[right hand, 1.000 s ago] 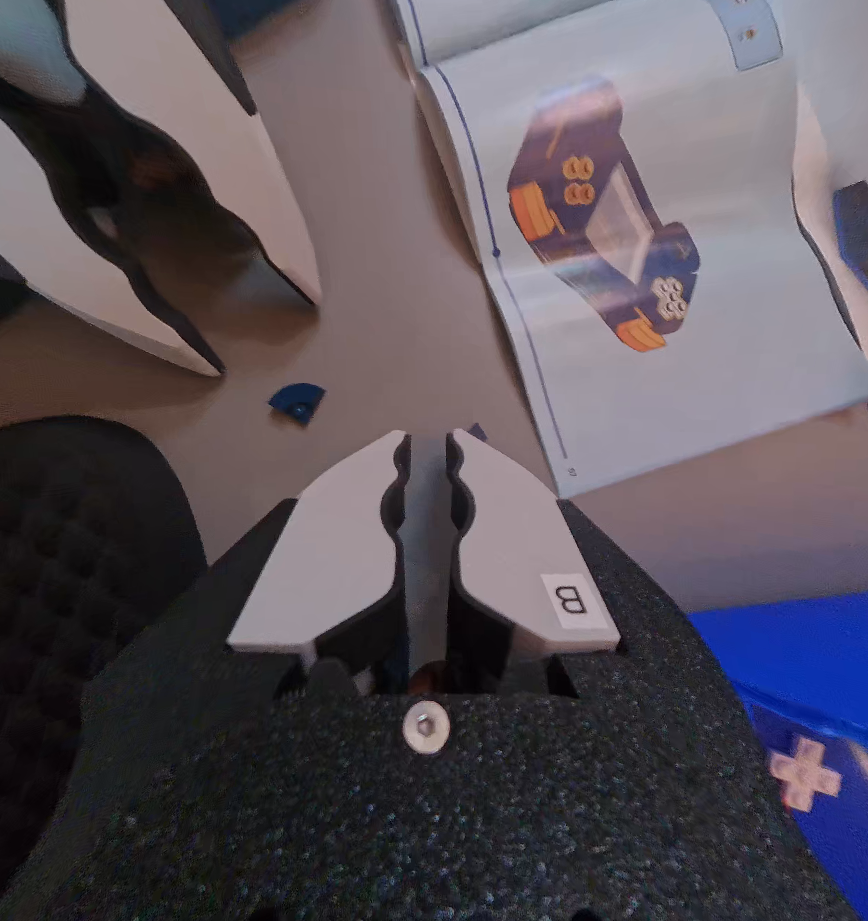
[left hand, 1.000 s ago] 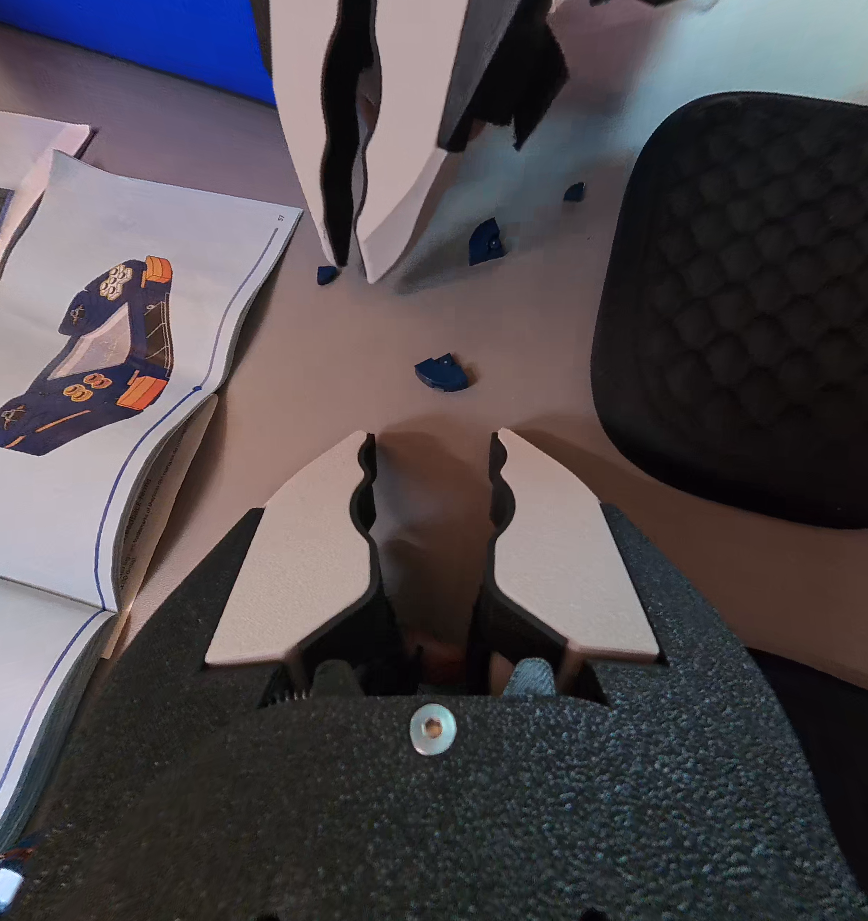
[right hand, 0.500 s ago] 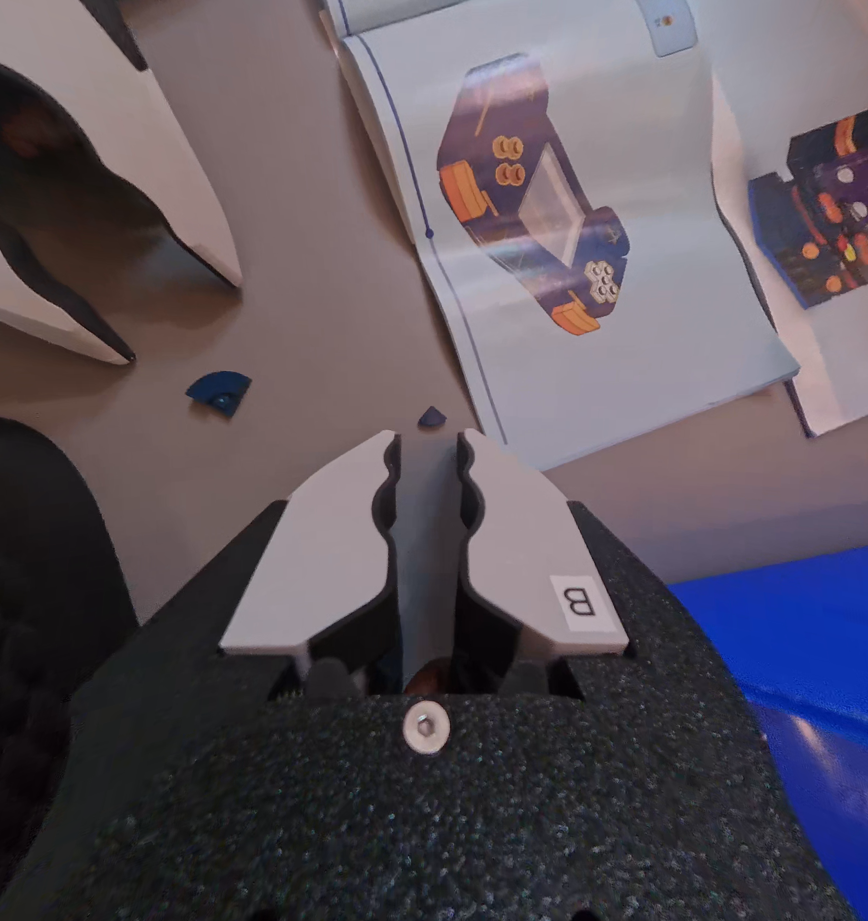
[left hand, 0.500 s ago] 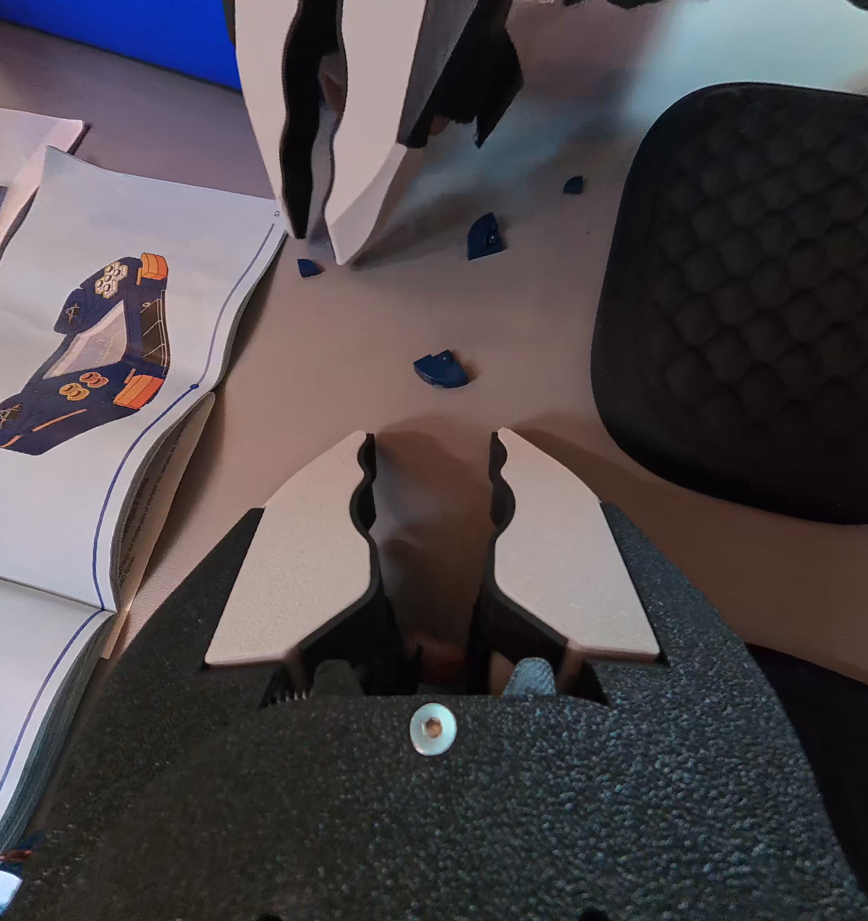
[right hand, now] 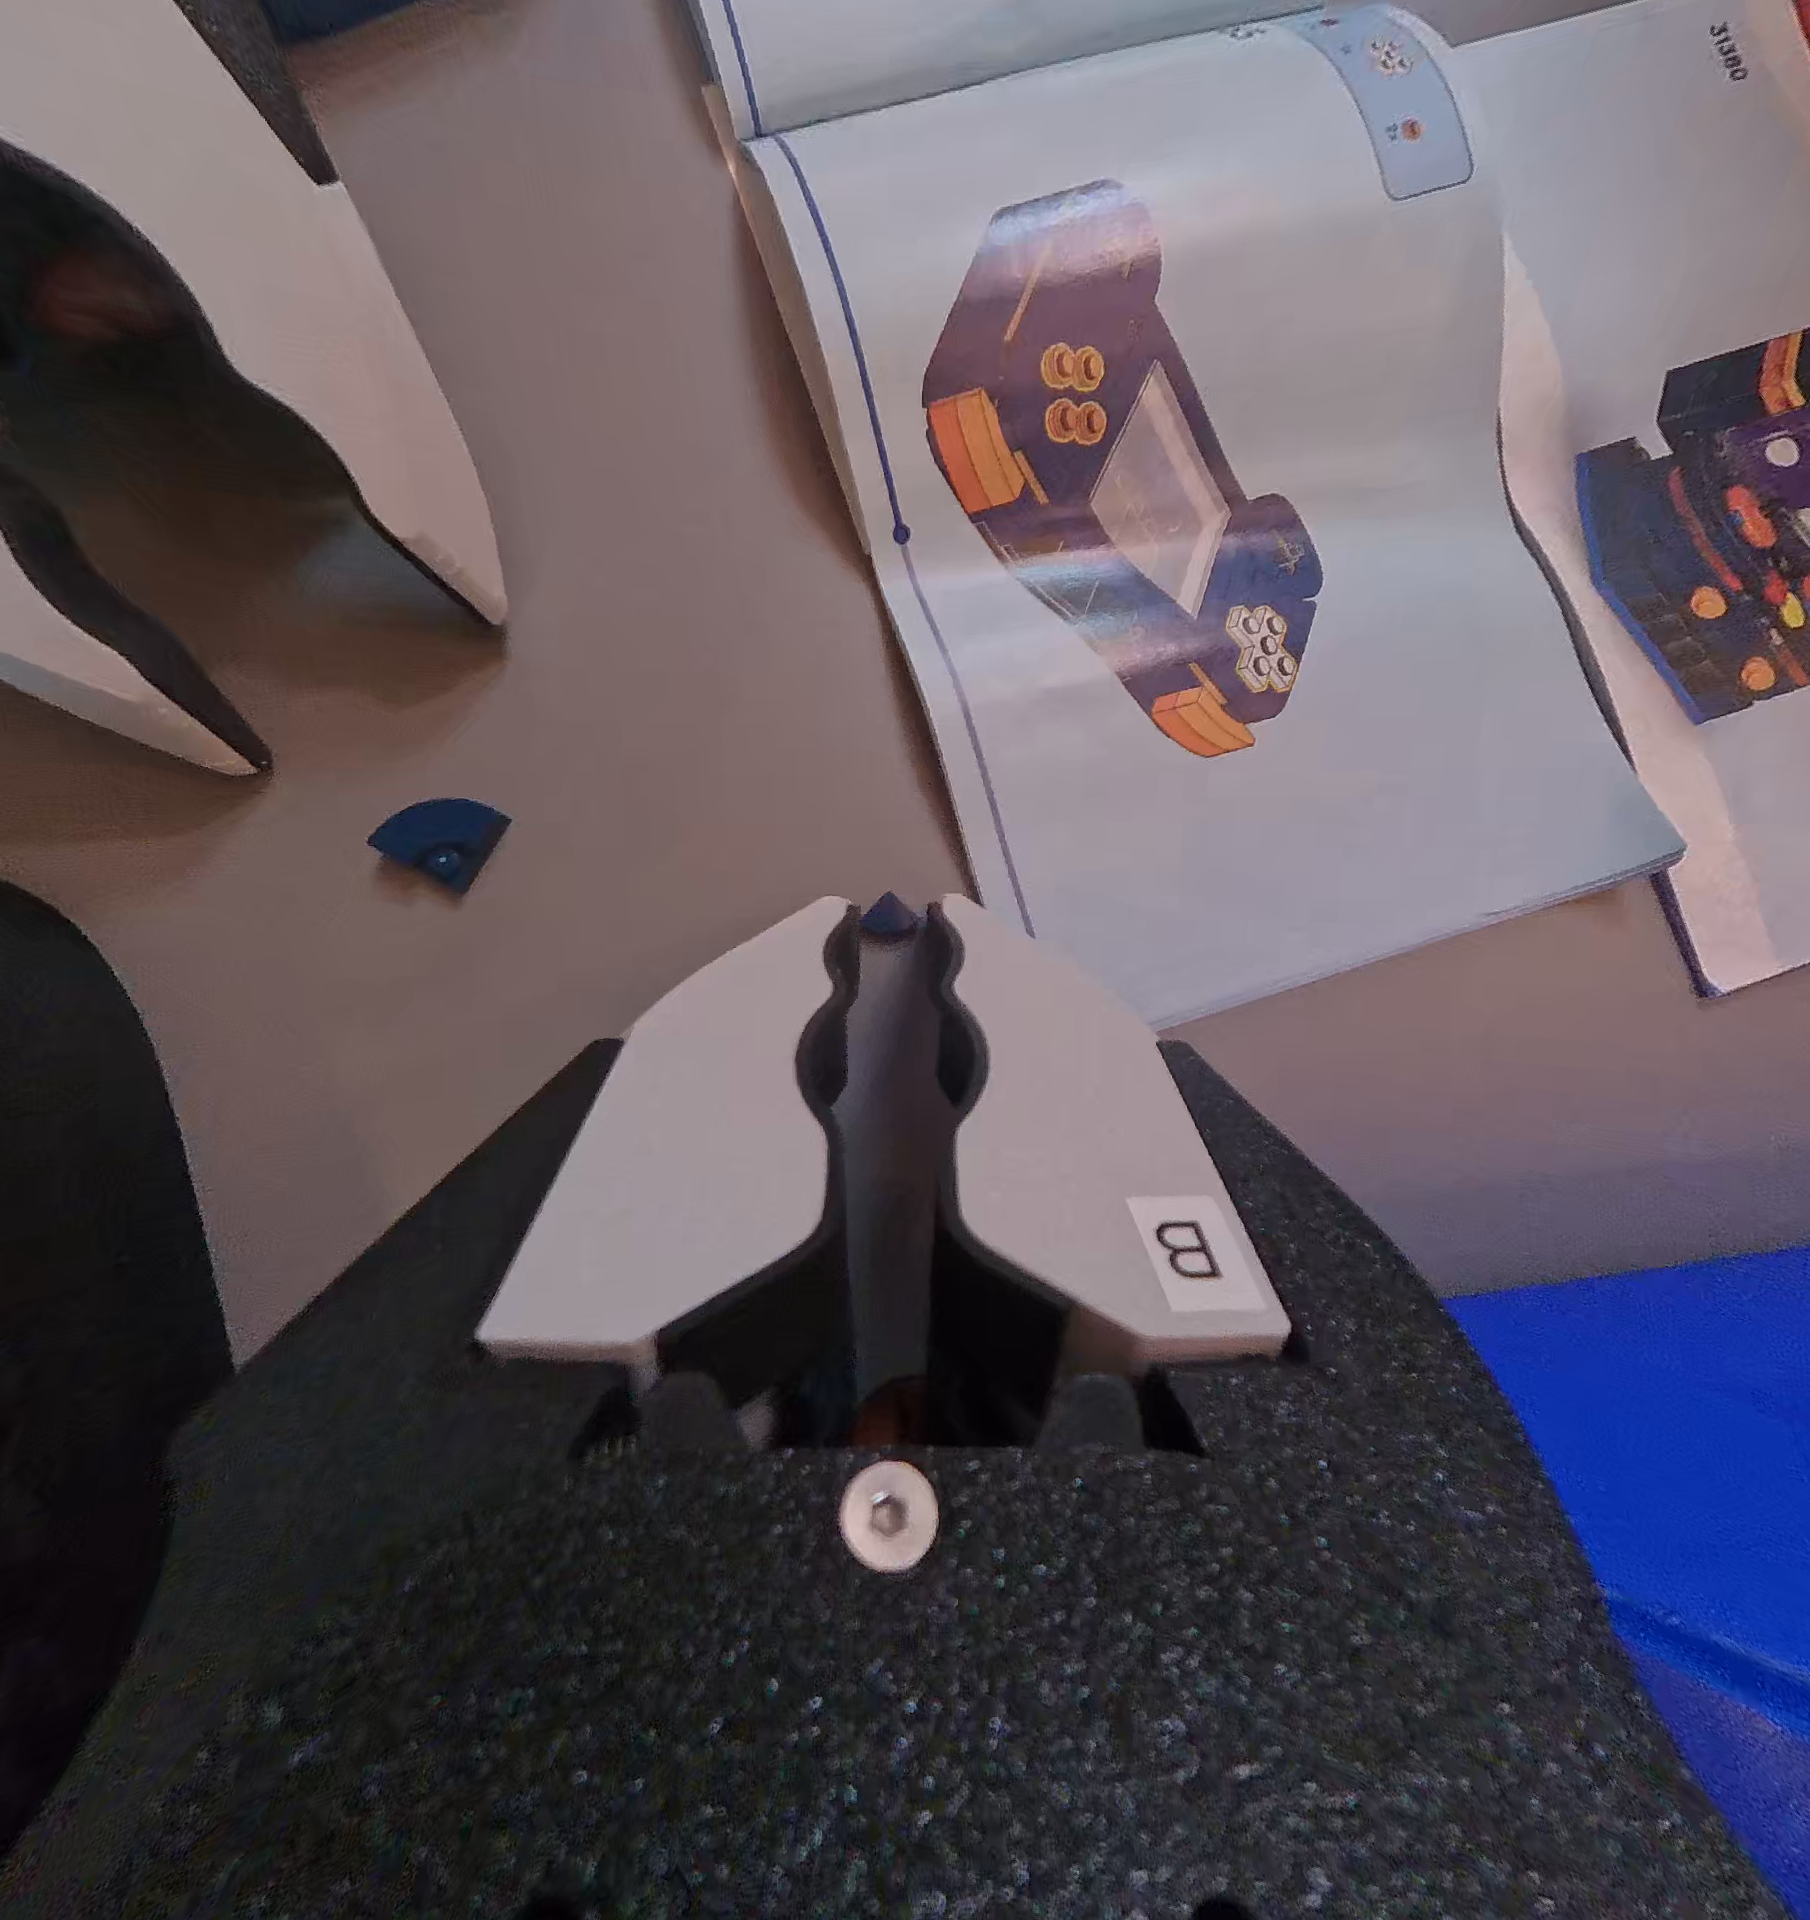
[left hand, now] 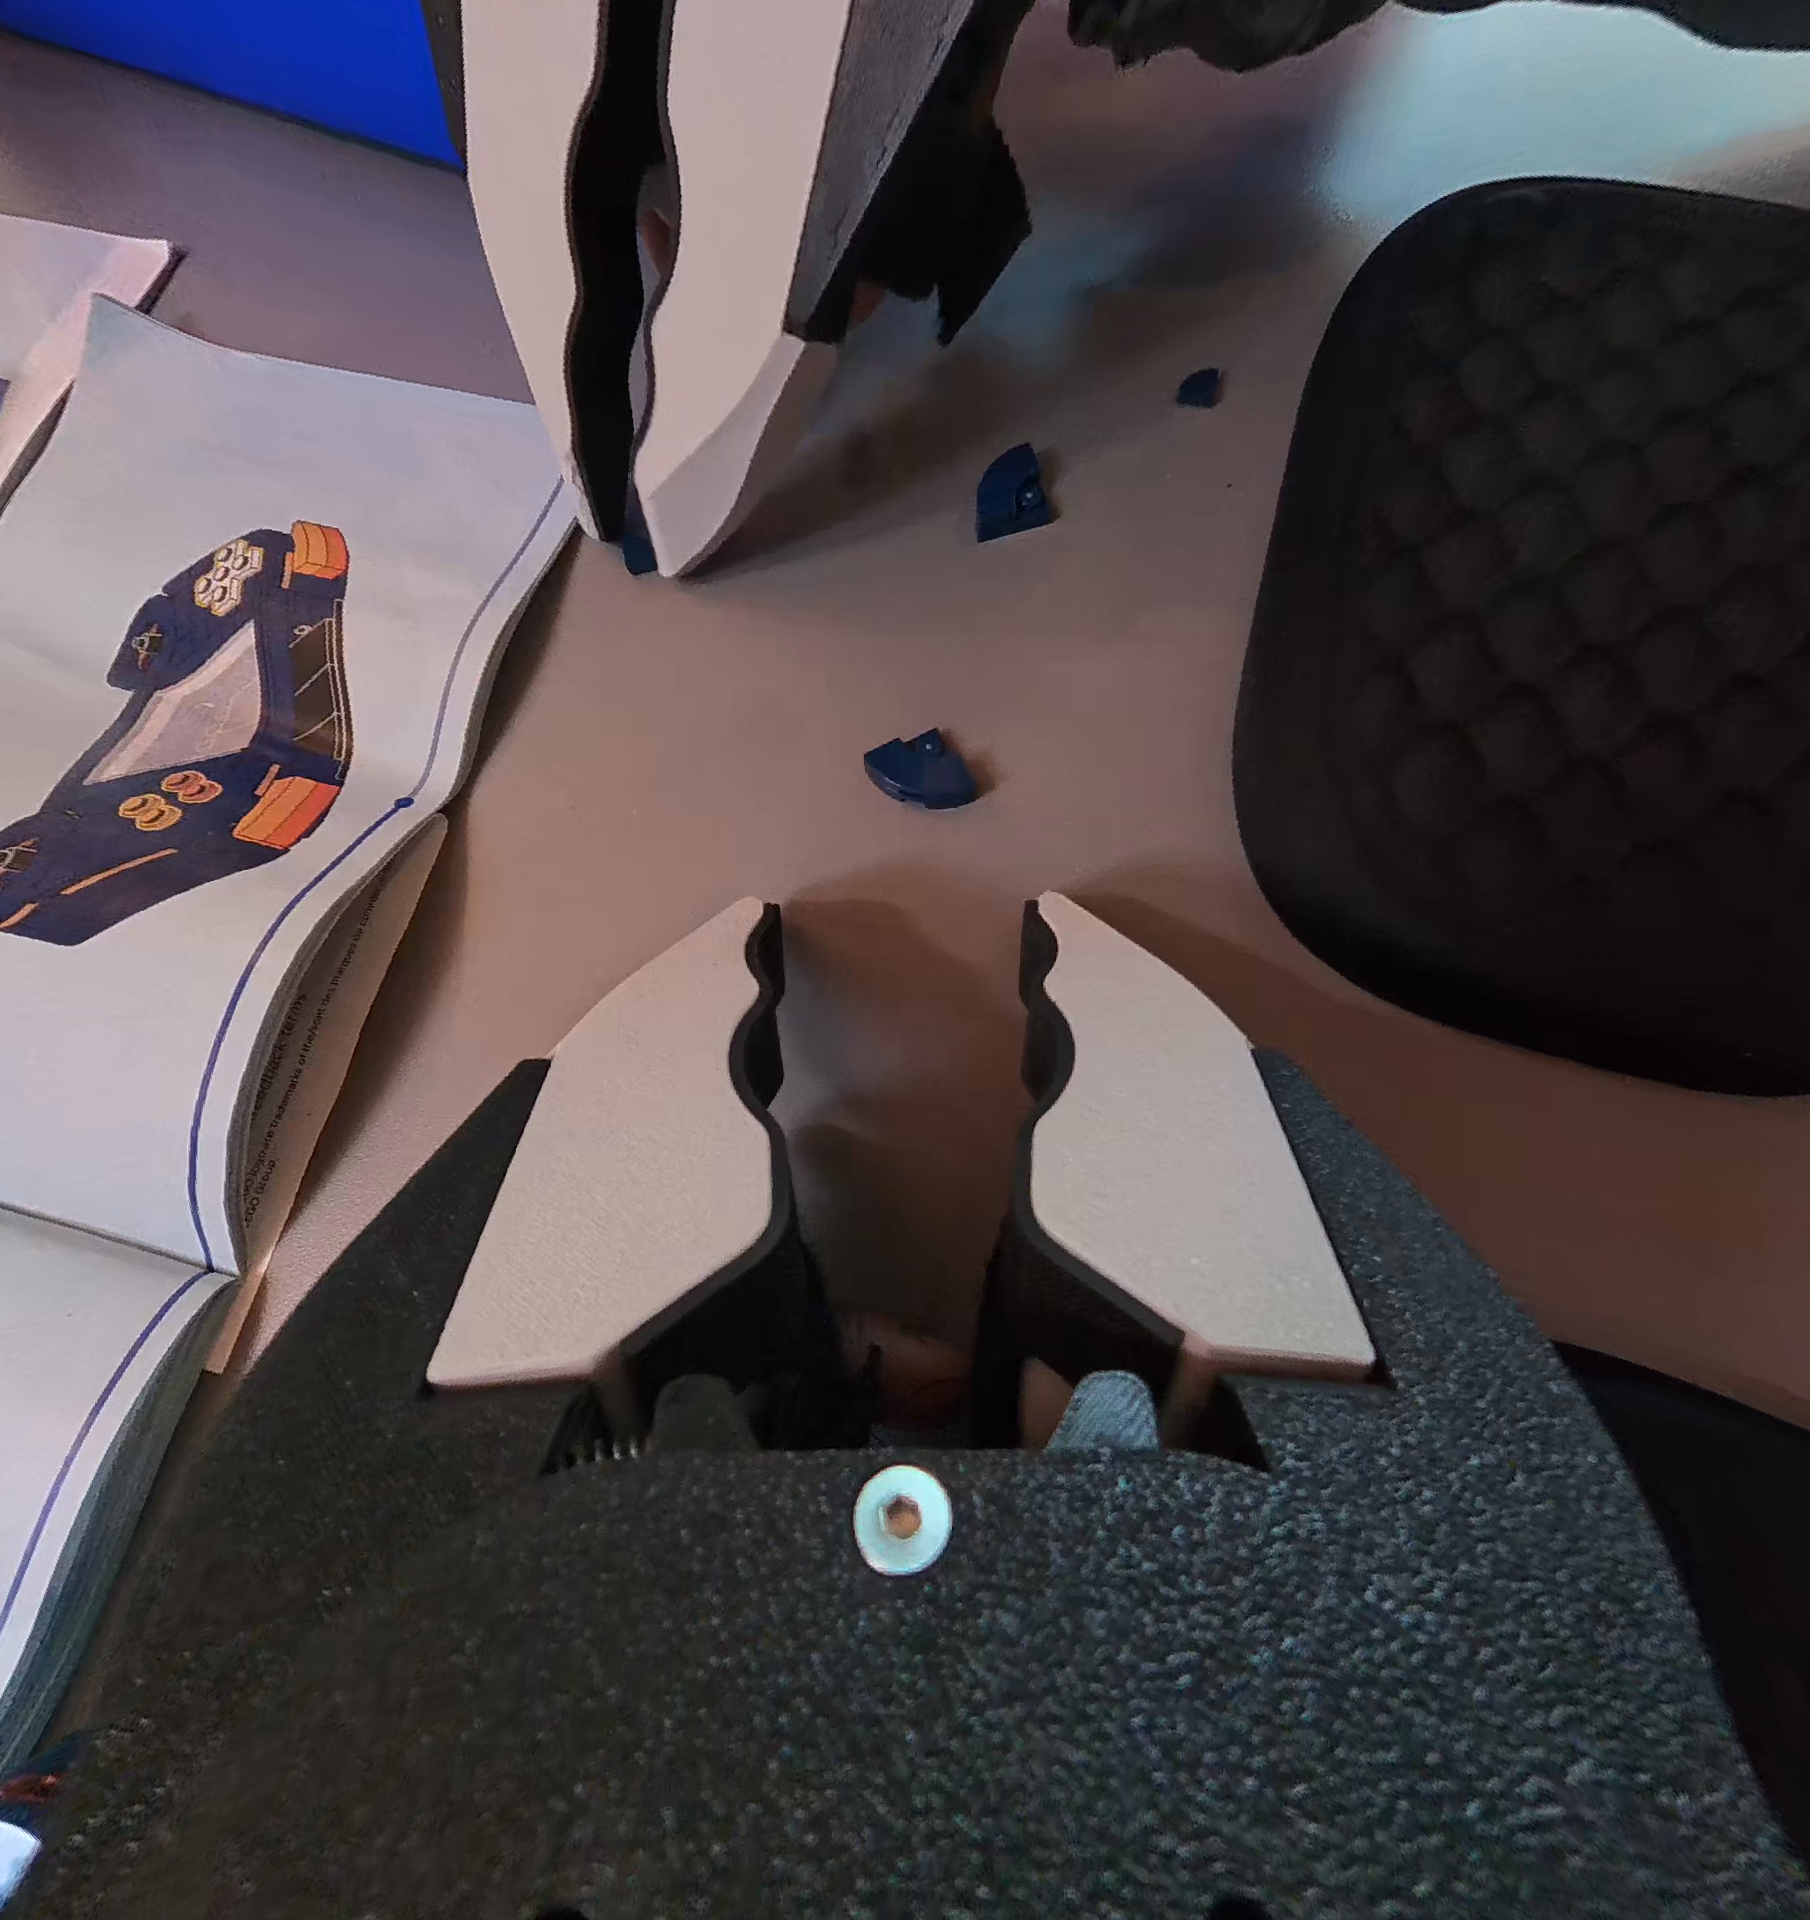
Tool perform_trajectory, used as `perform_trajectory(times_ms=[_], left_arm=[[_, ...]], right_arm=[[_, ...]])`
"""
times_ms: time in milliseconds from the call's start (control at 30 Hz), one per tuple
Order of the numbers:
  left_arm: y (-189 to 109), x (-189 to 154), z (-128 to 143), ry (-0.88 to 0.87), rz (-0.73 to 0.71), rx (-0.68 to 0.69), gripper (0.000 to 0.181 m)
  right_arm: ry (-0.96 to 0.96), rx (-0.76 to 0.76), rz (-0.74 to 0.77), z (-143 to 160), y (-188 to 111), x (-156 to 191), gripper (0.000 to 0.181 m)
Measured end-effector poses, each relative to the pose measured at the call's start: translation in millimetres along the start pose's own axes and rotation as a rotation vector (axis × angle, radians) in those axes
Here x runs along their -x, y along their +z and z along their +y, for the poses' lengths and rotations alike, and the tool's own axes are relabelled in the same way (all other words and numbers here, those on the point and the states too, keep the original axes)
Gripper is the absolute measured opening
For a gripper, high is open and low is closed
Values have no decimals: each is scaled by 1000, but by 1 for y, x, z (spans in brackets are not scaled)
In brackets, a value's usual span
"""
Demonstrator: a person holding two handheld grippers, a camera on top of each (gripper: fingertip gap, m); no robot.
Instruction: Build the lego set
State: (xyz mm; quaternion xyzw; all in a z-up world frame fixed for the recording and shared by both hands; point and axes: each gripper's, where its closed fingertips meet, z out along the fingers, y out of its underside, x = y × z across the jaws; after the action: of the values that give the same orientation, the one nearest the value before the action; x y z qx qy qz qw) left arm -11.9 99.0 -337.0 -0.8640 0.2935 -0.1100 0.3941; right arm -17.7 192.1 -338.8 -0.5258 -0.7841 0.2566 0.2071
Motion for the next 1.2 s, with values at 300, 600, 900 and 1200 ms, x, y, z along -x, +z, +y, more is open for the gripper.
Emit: perform_trajectory(times_ms=[300, 600, 900, 1200], left_arm=[[0, 1, 0, -9, -3, 0, 44], [-1, 5, -14, 1, 31, -74, 15], [10, 1, -16, 18, 103, -32, 10], [10, 2, -14, 26, 87, -28, 11]], right_arm=[[-24, -15, -7, 2, -2, 1, 9], [-7, -129, -158, -16, -17, 71, 9], [-37, -123, -143, -10, -8, 75, 9], [-54, -122, -154, -8, -5, 76, 9]])
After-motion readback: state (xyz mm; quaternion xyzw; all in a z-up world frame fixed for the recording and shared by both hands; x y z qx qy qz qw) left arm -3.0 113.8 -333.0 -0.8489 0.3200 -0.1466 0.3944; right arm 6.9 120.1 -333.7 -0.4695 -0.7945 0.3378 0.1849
